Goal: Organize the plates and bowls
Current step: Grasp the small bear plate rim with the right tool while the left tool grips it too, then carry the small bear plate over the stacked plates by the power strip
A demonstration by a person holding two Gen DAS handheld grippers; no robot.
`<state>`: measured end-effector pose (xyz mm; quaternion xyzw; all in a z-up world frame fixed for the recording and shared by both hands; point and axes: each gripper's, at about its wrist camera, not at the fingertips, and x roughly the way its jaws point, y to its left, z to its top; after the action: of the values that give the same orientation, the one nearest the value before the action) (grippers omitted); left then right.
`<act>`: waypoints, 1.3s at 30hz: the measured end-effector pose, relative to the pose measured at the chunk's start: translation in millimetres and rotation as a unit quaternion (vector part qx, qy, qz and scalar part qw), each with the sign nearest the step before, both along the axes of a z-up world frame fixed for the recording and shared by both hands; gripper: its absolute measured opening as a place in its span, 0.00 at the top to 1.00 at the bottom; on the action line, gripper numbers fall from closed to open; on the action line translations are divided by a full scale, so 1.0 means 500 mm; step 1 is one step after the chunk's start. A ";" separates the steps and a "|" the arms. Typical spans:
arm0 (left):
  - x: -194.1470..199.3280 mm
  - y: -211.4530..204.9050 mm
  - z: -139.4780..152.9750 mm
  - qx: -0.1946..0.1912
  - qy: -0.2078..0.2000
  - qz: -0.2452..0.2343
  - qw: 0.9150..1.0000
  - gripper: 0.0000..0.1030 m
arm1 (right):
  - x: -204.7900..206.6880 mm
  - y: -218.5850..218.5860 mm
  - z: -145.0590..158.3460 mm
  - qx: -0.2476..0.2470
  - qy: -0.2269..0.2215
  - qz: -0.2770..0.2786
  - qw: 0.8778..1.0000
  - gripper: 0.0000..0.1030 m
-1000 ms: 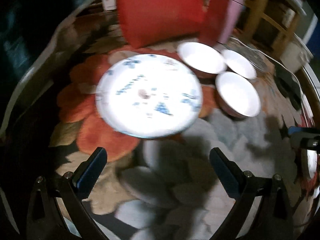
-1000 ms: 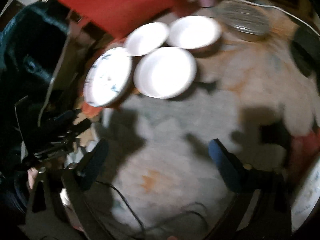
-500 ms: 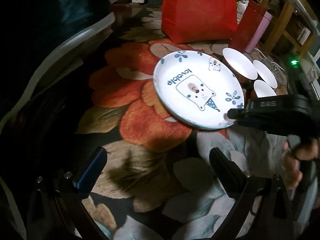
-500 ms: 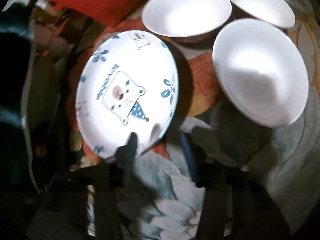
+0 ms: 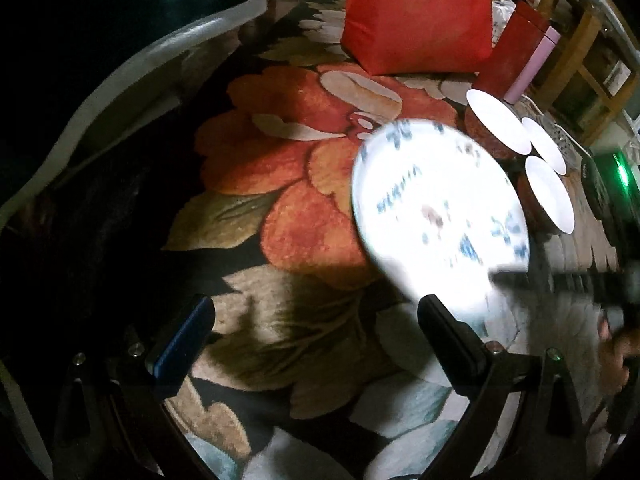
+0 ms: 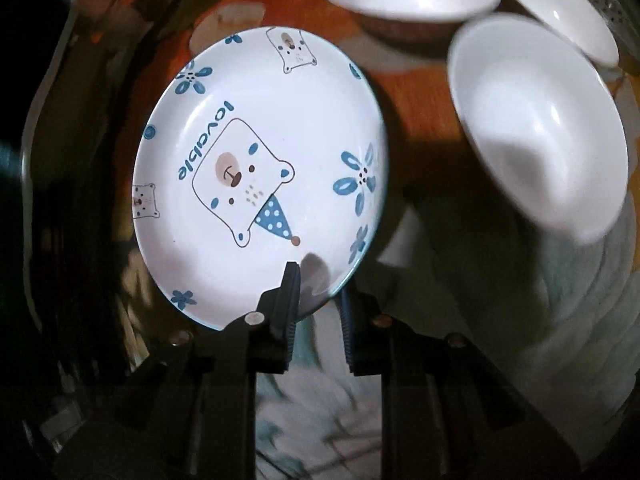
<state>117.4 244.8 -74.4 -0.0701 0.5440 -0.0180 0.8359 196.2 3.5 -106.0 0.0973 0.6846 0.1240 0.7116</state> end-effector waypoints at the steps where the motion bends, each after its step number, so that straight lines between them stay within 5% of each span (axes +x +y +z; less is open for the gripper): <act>1: 0.003 -0.006 -0.001 -0.004 0.001 -0.004 1.000 0.03 | -0.018 -0.008 0.000 -0.002 0.005 0.016 1.000 0.81; 7: 0.011 -0.086 -0.011 -0.018 0.013 -0.058 0.998 0.12 | -0.098 -0.080 0.002 -0.016 0.032 0.085 0.996 0.82; 13: 0.031 -0.182 -0.039 -0.025 0.038 -0.111 0.993 0.23 | -0.087 -0.141 0.035 -0.030 -0.021 0.074 0.997 0.83; 16: 0.043 -0.201 -0.059 -0.020 0.058 -0.114 0.992 0.54 | -0.074 -0.155 0.039 -0.009 -0.026 0.044 0.999 0.80; 26: 0.046 -0.177 -0.073 -0.026 0.062 -0.101 0.993 0.76 | -0.078 -0.134 0.013 0.009 -0.028 -0.001 1.000 0.80; 30: 0.038 -0.162 -0.070 -0.033 0.066 -0.109 0.991 0.77 | -0.081 -0.128 0.015 -0.016 -0.044 0.015 0.999 0.91; 39: -0.016 -0.170 -0.073 -0.041 0.075 -0.136 0.987 0.77 | -0.065 -0.150 0.019 -0.024 -0.052 0.019 0.998 0.91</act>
<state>109.6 159.7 -111.2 -0.0306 0.6088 -0.1488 0.7786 163.9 -71.8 -96.3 0.0605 0.6510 0.1259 0.7461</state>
